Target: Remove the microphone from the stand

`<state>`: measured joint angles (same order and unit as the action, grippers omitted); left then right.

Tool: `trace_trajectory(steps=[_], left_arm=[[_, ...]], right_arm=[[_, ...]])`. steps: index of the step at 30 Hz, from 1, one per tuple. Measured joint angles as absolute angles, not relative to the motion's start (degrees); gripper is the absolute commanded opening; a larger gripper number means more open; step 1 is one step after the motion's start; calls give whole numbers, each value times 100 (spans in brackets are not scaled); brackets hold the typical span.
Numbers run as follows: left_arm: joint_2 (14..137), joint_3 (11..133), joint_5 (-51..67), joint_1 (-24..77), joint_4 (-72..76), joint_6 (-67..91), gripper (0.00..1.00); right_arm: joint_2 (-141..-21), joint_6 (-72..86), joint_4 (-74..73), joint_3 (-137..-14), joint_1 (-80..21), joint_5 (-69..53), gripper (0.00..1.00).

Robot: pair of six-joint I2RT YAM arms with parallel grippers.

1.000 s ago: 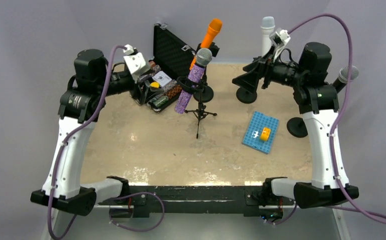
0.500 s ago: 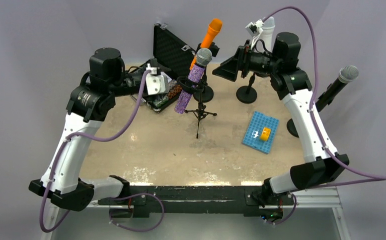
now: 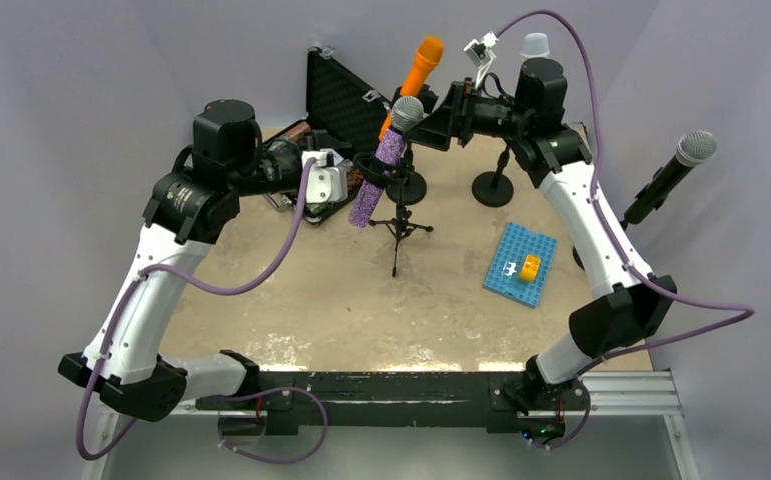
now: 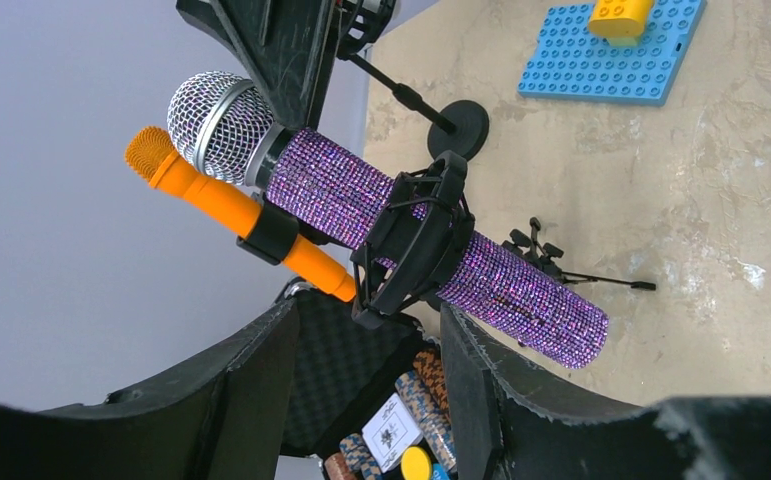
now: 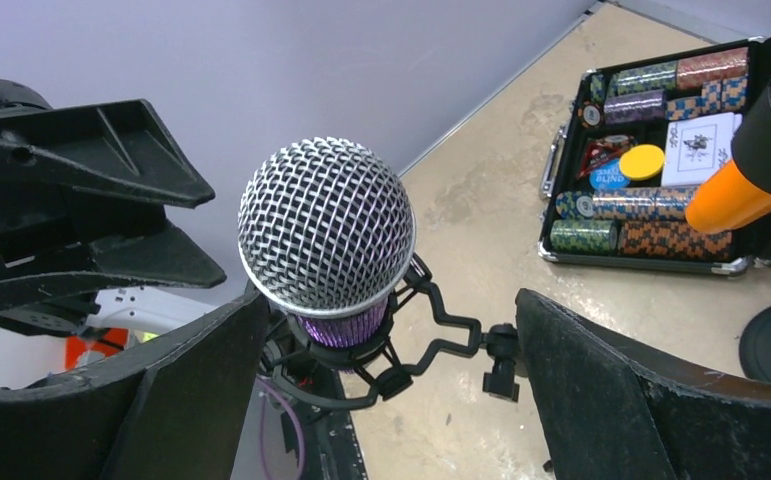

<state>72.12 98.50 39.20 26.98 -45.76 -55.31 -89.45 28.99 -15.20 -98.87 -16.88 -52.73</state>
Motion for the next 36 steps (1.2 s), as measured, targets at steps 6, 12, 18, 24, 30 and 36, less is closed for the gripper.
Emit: trace_trajectory(steps=[6, 12, 18, 24, 30, 36], left_arm=[[7297, 9745, 3964, 2709, -4449, -5522, 57], [7483, 9574, 3964, 2714, -4270, -5509, 53], [7522, 9470, 3962, 2744, -3975, -5389, 49], [7526, 9470, 3959, 2838, -3909, -5378, 45], [7553, 9470, 3957, 2871, -4014, -5426, 41], [7564, 9470, 3940, 2871, -4145, -5511, 32]], right_arm=[[-9212, 3004, -1369, -10116, -1837, -5354, 95], [-9404, 3144, -1153, -10296, -1900, -5529, 93], [-9439, 3258, -961, -10298, -1914, -5671, 87], [-9445, 3304, -864, -10298, -1979, -5697, 83], [-9459, 3323, -851, -10307, -1992, -5695, 79], [-9585, 3361, -812, -10357, -2003, -5697, 70]])
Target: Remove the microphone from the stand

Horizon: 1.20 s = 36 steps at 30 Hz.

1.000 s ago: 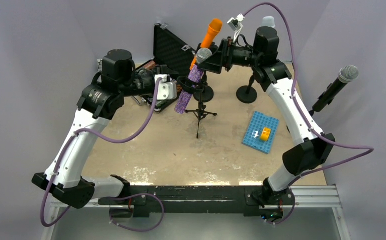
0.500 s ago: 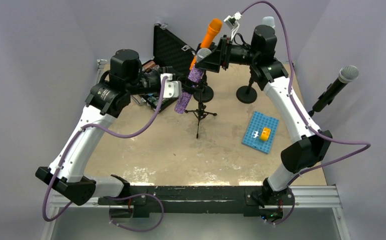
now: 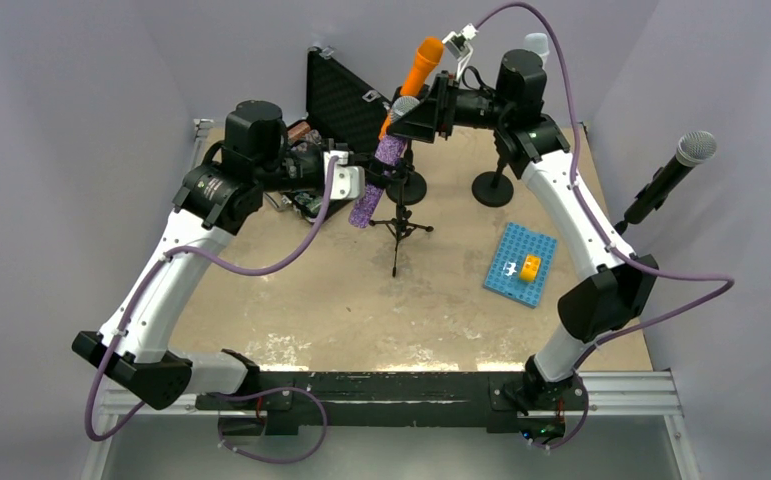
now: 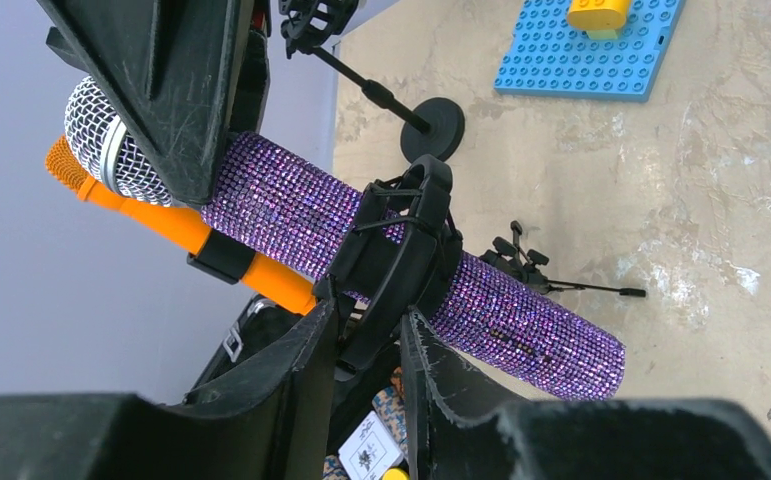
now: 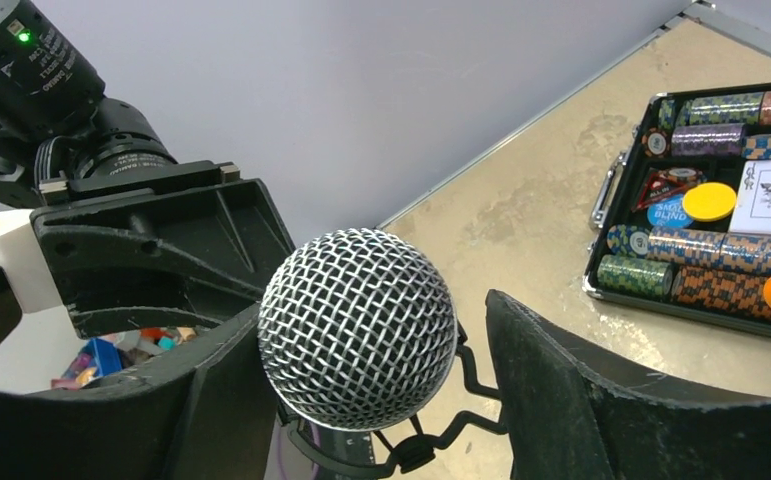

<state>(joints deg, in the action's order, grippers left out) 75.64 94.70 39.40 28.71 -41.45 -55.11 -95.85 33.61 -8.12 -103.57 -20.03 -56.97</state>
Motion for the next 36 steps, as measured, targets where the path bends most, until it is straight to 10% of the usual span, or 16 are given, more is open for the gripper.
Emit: trace_trajectory(steps=[22, 36], left_arm=[[7655, 9651, 3898, 2943, -4425, -6027, 0], [7671, 9732, 3909, 2971, -4617, -6252, 0]], right_arm=[[-9725, 3400, -779, -10523, -2025, -5867, 2], [-10064, 3236, -1009, -11251, -2078, -5806, 0]])
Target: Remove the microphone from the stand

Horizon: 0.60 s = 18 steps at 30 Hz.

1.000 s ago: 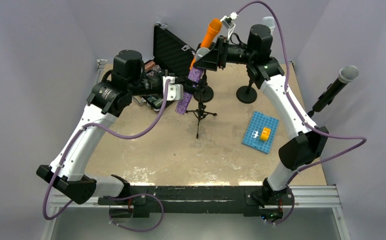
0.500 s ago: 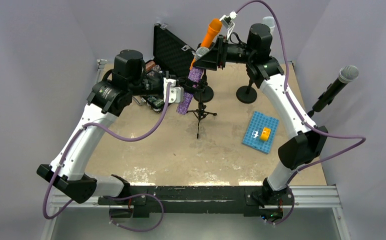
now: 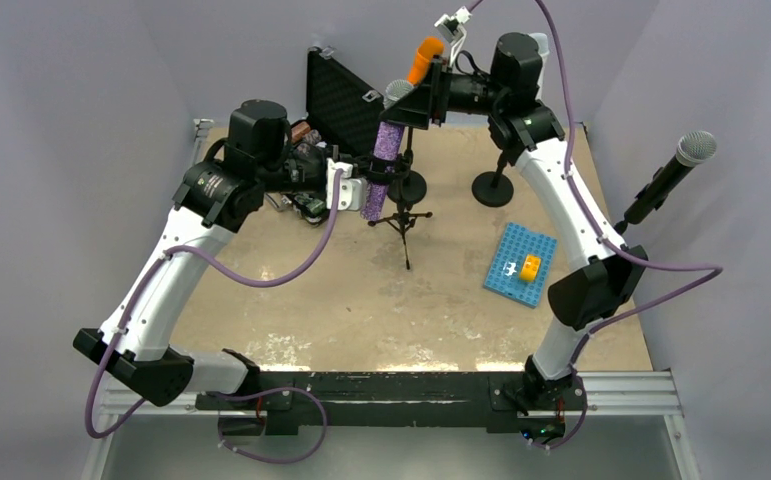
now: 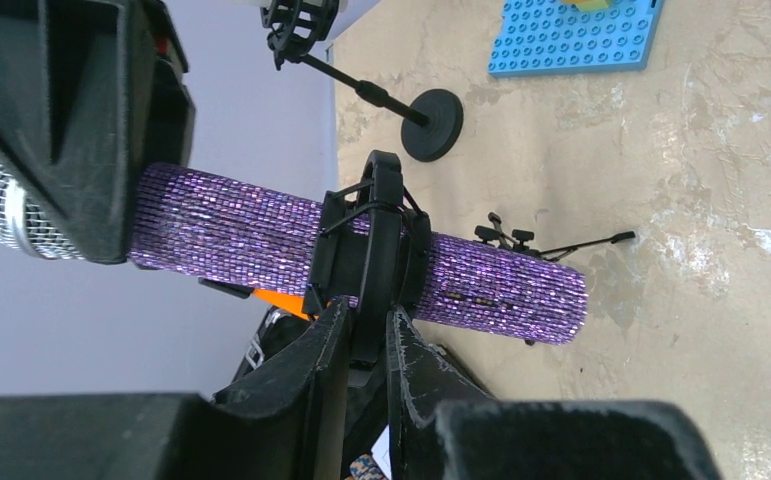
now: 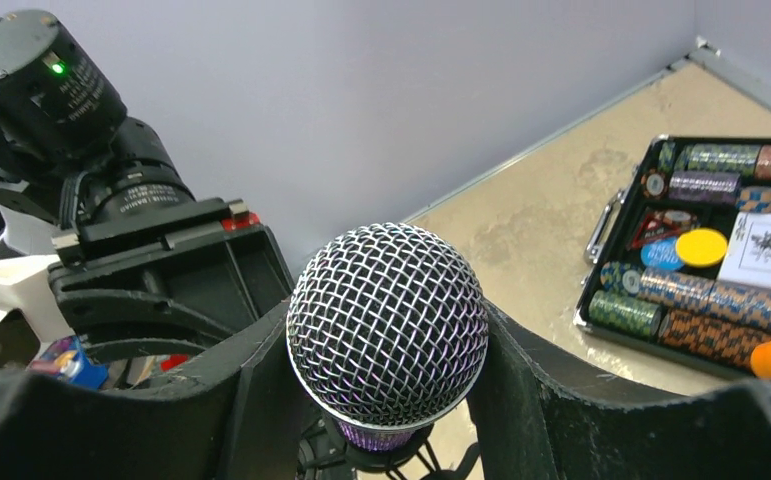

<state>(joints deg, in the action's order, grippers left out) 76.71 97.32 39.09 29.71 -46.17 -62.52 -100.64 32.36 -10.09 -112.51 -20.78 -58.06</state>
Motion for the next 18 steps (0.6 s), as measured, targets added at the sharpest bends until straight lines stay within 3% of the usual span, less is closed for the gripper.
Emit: trace_trajectory(steps=[18], left_arm=[[7808, 10173, 4032, 2989, -5284, -6307, 0]], right_arm=[[-10097, 3498, -812, -11904, -1879, -5752, 0]])
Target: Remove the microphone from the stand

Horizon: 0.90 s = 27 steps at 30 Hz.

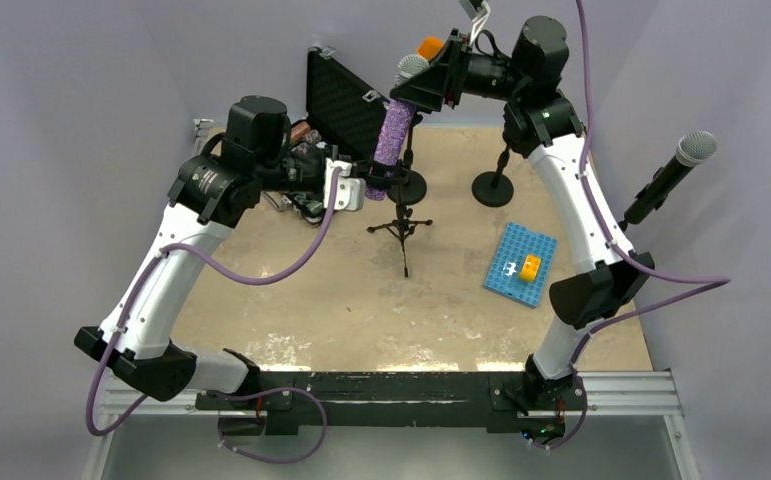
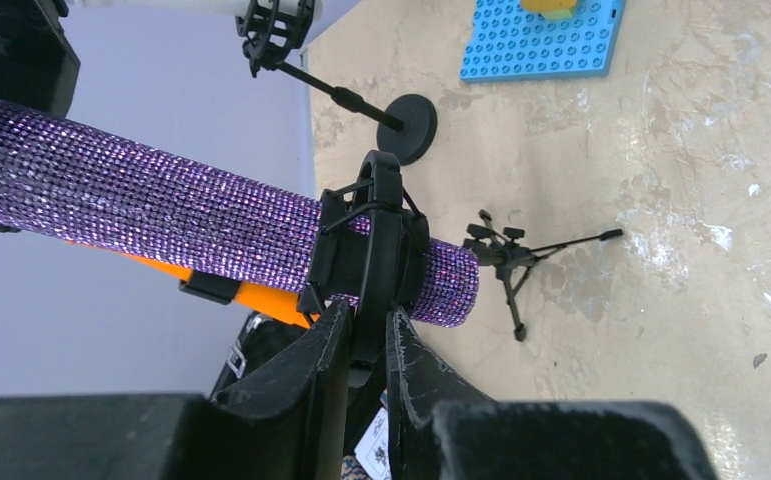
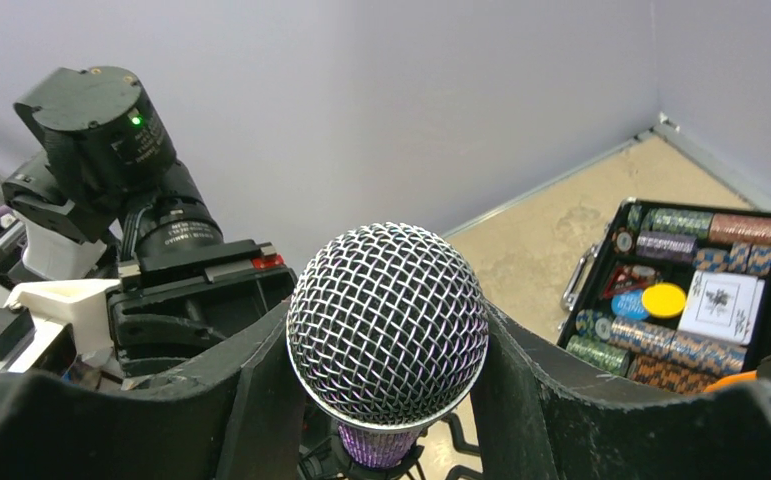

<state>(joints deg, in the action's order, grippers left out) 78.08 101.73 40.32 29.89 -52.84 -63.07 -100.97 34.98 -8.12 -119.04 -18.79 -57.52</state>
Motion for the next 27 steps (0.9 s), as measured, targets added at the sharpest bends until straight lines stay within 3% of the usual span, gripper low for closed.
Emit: trace_trajectory(steps=[12, 27], left_arm=[[7846, 10403, 4080, 3094, -5369, -6420, 0], [7850, 10501, 4049, 3173, -5813, -6871, 0]], right_arm=[[-10125, 3568, -794, -12637, -1734, -5631, 0], [-10125, 4209, -427, -12442, -1625, -5349, 0]])
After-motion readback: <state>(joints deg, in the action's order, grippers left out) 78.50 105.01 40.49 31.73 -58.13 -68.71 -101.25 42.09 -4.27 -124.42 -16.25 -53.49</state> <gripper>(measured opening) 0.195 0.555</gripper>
